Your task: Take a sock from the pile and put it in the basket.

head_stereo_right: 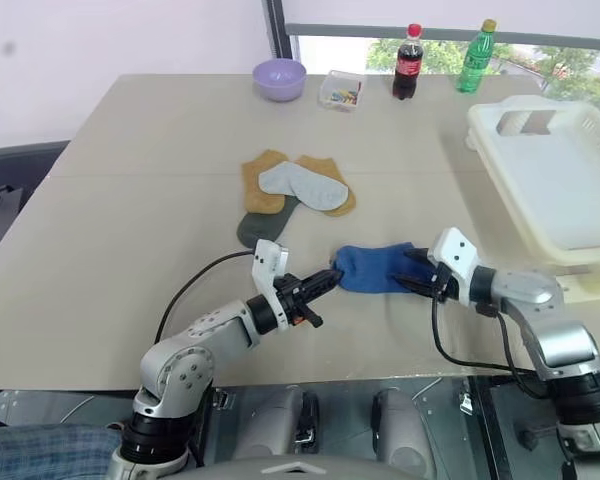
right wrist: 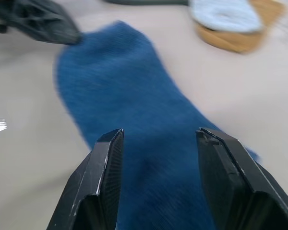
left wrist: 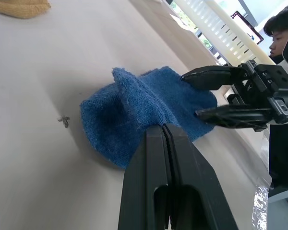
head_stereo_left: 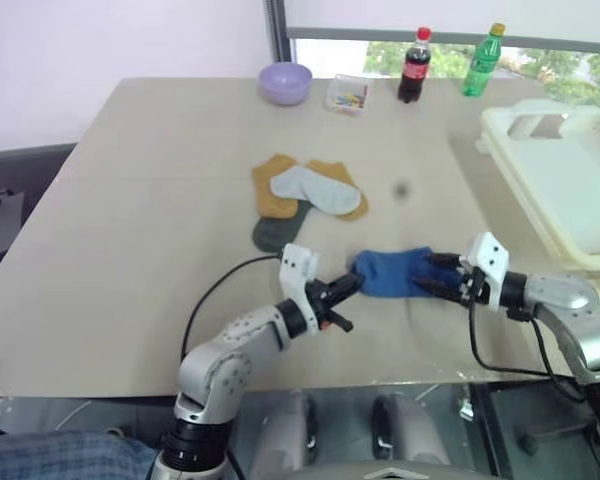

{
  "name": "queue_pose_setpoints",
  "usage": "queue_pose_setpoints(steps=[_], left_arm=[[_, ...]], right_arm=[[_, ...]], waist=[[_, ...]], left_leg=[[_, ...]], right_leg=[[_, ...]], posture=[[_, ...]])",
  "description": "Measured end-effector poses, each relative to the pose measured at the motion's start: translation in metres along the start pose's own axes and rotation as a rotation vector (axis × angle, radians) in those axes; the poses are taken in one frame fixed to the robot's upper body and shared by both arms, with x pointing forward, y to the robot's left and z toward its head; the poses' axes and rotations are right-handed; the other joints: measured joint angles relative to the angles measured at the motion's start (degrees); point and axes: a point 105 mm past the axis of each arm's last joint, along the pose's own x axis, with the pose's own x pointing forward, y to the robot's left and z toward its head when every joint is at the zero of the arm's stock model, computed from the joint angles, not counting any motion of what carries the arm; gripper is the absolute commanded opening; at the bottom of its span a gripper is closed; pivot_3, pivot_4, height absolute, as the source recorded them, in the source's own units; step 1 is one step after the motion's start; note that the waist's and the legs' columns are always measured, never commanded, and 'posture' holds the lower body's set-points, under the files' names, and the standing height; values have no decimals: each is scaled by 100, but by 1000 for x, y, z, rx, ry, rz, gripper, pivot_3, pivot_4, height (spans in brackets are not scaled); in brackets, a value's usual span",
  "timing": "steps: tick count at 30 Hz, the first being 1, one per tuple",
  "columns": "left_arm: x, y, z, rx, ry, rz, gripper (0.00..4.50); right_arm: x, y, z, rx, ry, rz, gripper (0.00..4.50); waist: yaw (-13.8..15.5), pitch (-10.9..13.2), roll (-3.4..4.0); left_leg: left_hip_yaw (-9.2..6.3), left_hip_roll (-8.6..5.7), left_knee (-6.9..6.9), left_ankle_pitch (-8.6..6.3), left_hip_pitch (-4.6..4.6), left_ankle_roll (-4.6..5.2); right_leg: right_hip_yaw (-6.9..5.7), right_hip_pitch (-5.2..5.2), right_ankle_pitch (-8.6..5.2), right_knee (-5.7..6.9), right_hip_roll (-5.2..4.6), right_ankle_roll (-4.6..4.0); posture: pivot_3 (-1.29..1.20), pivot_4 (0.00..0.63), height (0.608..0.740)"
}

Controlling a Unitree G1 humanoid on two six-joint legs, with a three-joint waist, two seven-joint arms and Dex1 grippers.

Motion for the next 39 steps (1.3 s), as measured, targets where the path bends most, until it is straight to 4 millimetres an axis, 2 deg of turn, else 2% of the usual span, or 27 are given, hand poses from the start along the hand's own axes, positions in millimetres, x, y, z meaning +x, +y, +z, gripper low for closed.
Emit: queue_pose_setpoints(steps=[3, 7, 12, 17, 20, 25, 29, 35, 37, 39], left_arm=[[0, 0, 0, -1, 3, 0, 0], [0, 0, 0, -2, 4, -1, 0], [1, -1, -1, -2, 7, -5, 0], [2, -3, -1, -10, 8, -17, 0], [2, -5, 1, -28, -6, -32, 794], [-10, -2, -3, -93, 14, -69, 2713], [-18, 6, 11, -144, -21, -95, 2713], [-7, 37, 50, -66, -69, -77, 2713], [4, 44, 52, -49, -34, -89, 2713], [16, 44, 45, -45, 33, -136, 2713]], right_arm=[[4, 0, -2, -13, 16, 70, 2431], [8, -9, -6, -35, 53, 118, 2431], [13, -24, -13, -37, 117, 111, 2431], [13, -24, -18, -23, 140, 121, 2431], [12, -23, -20, -36, 144, 127, 2477], [11, -22, -20, -40, 149, 128, 2477], [10, -22, -21, -46, 158, 126, 2477], [10, -21, -22, -50, 162, 123, 2477], [10, -20, -22, -52, 160, 122, 2477], [11, -20, -22, -54, 158, 121, 2477]], waist=[[-1, 0, 0], [-3, 0, 0], [0, 1, 0], [1, 0, 0], [1, 0, 0], [3, 0, 0], [10, 0, 0], [11, -1, -1], [6, -2, -2], [-1, -2, -2]], left_leg=[[2, 0, 0, 0, 8, 1], [3, 0, -2, -1, 32, 1], [0, 3, -3, -2, 50, 2], [-2, 3, -3, -1, 50, 0], [-4, 4, -3, -1, 52, 0], [-5, 5, -3, -1, 53, 0], [-13, 3, -2, -1, 56, 0], [-21, -5, -2, 0, 59, -1], [-20, -9, -2, 0, 58, -1], [-19, -8, -2, 0, 58, -2]], right_leg=[[1, 9, 0, 0, -3, 0], [1, 29, 0, 0, -3, -1], [-2, 50, 0, -3, -4, -1], [-3, 53, 0, -6, -9, -1], [-4, 54, 0, -6, -10, -2], [-6, 55, 0, -6, -10, -2], [-14, 66, -2, -6, -13, -4], [-26, 77, -7, -12, -12, -13], [-29, 81, 0, -18, -11, -1], [-29, 81, 0, -19, -10, 0]], posture=[[0, 150, 733], [0, 150, 733], [0, 150, 733], [0, 150, 733], [0, 150, 733], [0, 150, 733], [0, 150, 733], [0, 150, 733], [0, 150, 733], [0, 150, 733]])
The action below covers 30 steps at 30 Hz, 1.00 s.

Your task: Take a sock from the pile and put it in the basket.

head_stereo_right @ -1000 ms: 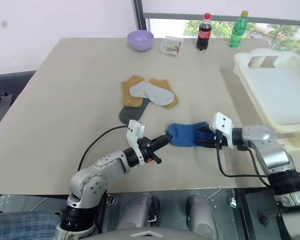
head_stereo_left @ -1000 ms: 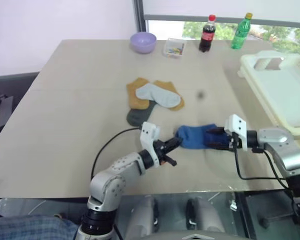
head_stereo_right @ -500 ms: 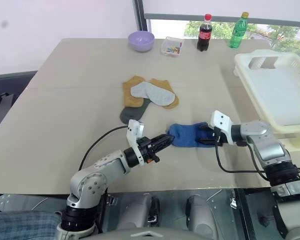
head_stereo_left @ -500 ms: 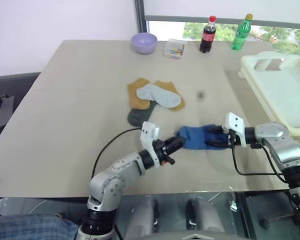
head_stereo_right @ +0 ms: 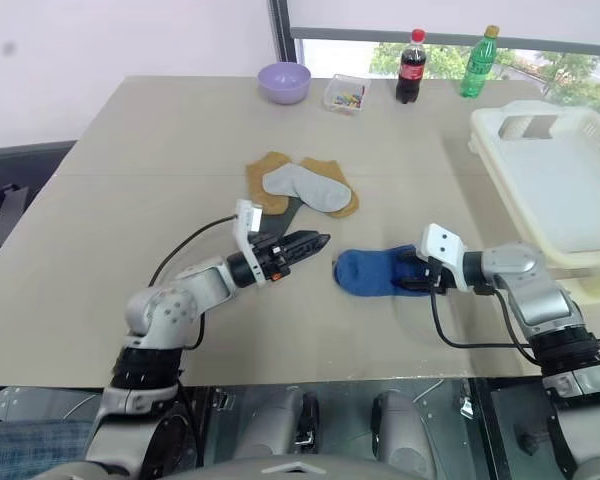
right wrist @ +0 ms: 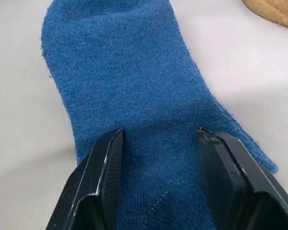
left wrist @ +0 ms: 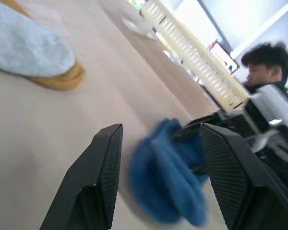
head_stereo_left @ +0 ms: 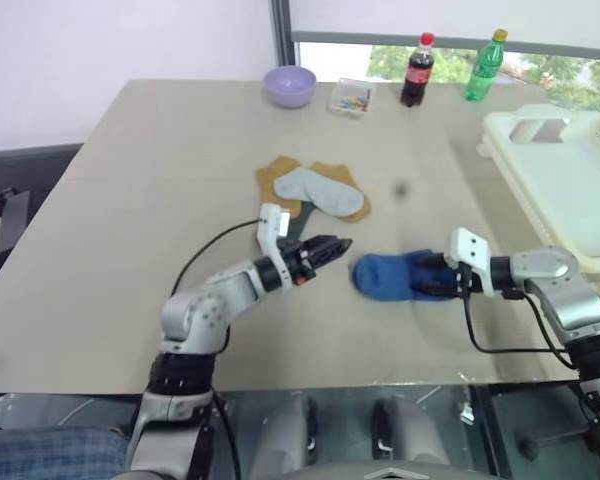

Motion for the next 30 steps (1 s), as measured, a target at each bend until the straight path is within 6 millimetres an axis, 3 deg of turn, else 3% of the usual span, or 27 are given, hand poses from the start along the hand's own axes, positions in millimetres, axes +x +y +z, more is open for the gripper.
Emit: queue_pose_setpoints(steps=[7, 16, 23, 25, 28, 30], left_arm=[[25, 1, -6, -127, 191, -142, 2713], [-2, 11, -22, -135, 449, -187, 2713], [12, 16, -17, -18, 371, -164, 2713], [19, 21, -11, 12, 315, -132, 3247], [22, 19, -6, 60, 287, -142, 4457], [28, 17, -4, 72, 255, -137, 4457]], right_arm=[[2, 0, 0, 1, -7, -13, 2477], [2, 3, 1, -7, -13, -41, 2477], [1, 3, -1, 1, -13, -62, 2477], [1, 4, 0, 0, -16, -62, 2477], [2, 4, 0, -1, -19, -60, 2477], [2, 4, 0, -2, -18, -61, 2477]], waist=[[-9, 1, -2], [-34, 1, -2], [-8, 0, -3], [-8, 1, -3], [-20, 1, -3], [-13, 0, -4]], left_leg=[[-2, 2, 0, 1, 3, -2], [-3, 10, -2, 1, 2, -4], [-11, 13, -2, 1, 2, -2], [-13, 13, -1, 0, 2, -1], [-10, 12, -1, 0, 1, -2], [-9, 12, -1, 1, 1, -2]], right_leg=[[-5, 0, -2, 4, 7, 3], [-2, -2, -3, 2, 3, 1], [-5, -1, -3, 4, -4, -1], [-7, -1, -2, 6, -4, 0], [-6, -1, -1, 6, -3, -1], [-6, -1, -1, 5, -3, 0]], posture=[[0, 150, 733], [0, 150, 733], [0, 150, 733], [0, 150, 733], [0, 150, 733], [0, 150, 733]])
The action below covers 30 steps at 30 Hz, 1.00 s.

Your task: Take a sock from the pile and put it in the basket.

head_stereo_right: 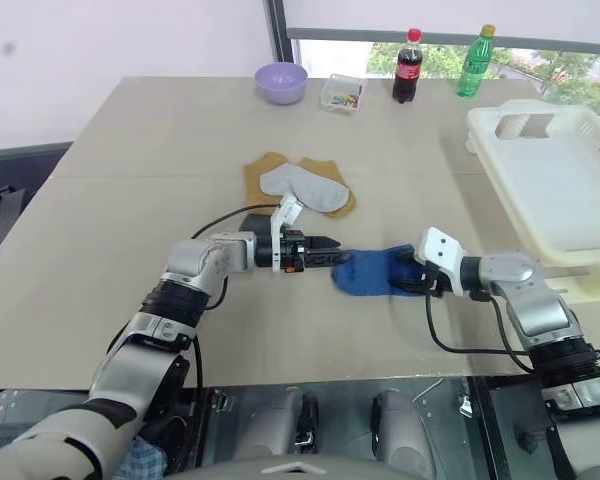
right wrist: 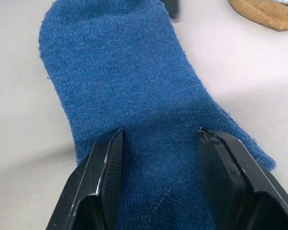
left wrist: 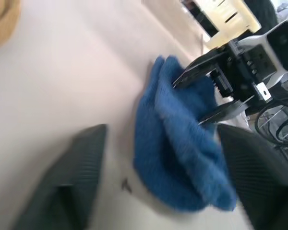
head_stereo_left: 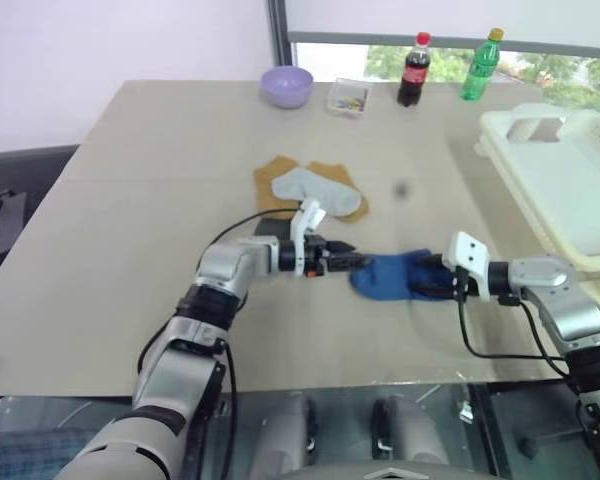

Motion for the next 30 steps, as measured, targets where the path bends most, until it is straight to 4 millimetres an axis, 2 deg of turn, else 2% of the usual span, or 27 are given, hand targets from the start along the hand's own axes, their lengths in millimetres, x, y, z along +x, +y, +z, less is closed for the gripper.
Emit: queue_pose_setpoints(steps=[4, 8, 14, 18, 30], left_arm=[[4, 4, 2, -23, -18, 46, 4457], [5, -1, 3, -69, 50, 24, 4457], [4, -30, -18, -135, 265, -163, 4457], [3, -44, -29, -167, 345, -251, 4457], [-12, -67, -50, -359, 331, -379, 4457]], right_arm=[[0, 0, 0, -3, 2, 1, 2477], [0, 0, 0, -4, 3, 1, 2477], [1, 0, 0, -9, 5, 9, 2477], [2, 0, 1, -11, 5, 8, 2477], [3, 0, 2, -13, 1, 4, 2477]], waist=[[0, 0, 0], [-2, -1, -1], [-6, -3, 0], [-11, -3, -1], [-57, -2, -1]], left_leg=[[-2, -1, 0, 0, 1, 1], [-1, -2, 0, 0, 1, 1], [0, -1, 0, 0, 1, 0], [-1, 0, 0, -1, 1, 0], [-5, 3, 0, -1, -2, 1]], right_leg=[[-1, 0, -1, 2, 2, 1], [-2, 1, -1, 1, 3, 3], [0, 1, -2, -1, 4, 2], [0, 0, -3, -1, 4, 2], [2, -2, -2, 0, 1, 1]], posture=[[0, 150, 733], [0, 150, 733], [0, 150, 733], [0, 150, 733], [0, 150, 733]])
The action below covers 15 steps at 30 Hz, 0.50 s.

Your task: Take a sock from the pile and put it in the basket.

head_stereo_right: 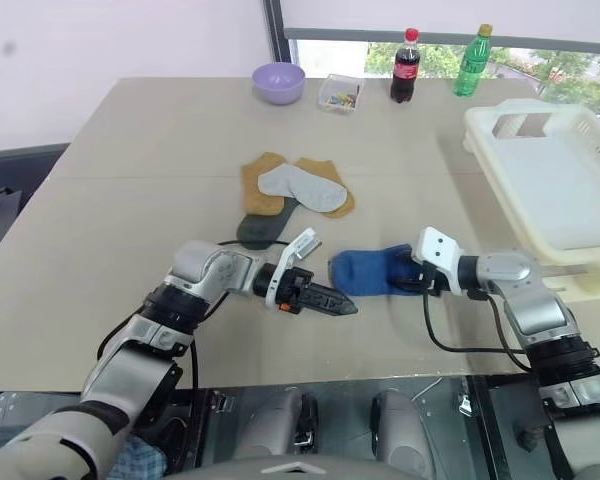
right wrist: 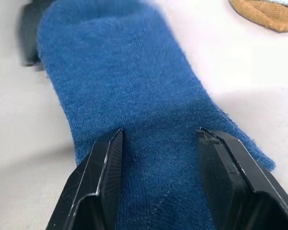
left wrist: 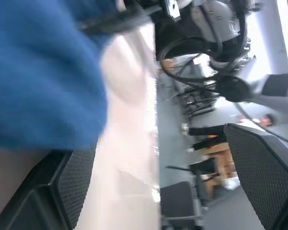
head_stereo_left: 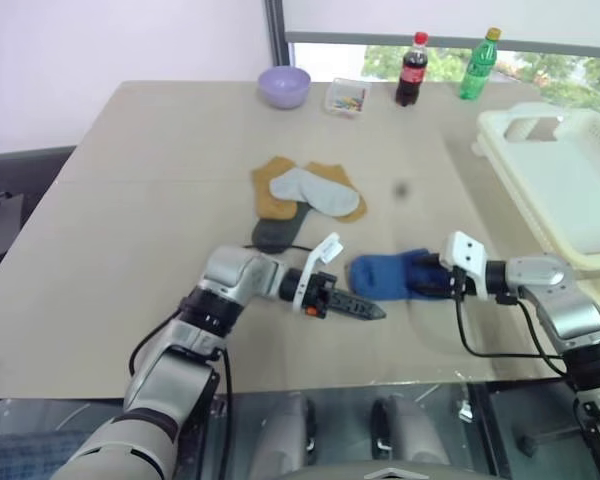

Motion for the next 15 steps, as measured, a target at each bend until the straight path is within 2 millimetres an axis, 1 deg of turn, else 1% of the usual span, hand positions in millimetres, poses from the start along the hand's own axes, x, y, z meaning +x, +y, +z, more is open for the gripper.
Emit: queue_pose_setpoints(steps=[3, 6, 10, 12, 15], left_arm=[[2, 2, -1, 14, -7, 17, 4457], [5, 7, 8, 40, -52, 42, 4457], [0, 13, 17, 65, -79, 94, 4457], [0, 14, 19, 71, -87, 99, 4457], [0, 21, 31, 97, -158, 134, 4457]], right_arm=[[0, 0, 0, 0, 2, -2, 2477], [0, 0, 0, -1, 3, -2, 2477], [1, 0, 0, -3, 3, 0, 2477], [1, 0, 0, -3, 4, -1, 2477], [1, -1, -1, -4, 9, -6, 2477]], waist=[[-7, 0, 0], [-6, 0, 0], [-15, 0, 0], [-17, 0, 0], [-4, -4, -4]], left_leg=[[-3, -1, 0, 0, 1, 1], [-3, -2, 0, -1, 2, 2], [-2, -2, 0, -1, 1, 2], [-2, -2, 0, -1, 2, 1], [-4, -2, 1, -3, 7, 6]], right_leg=[[-1, 1, 0, 0, -1, 0], [-2, 2, 0, 0, -1, 0], [-2, 2, 1, 1, -1, 0], [-2, 2, 1, 1, -1, 0], [-4, 6, 1, 2, -2, 0]], posture=[[0, 150, 733], [0, 150, 733], [0, 150, 733], [0, 150, 733], [0, 150, 733]])
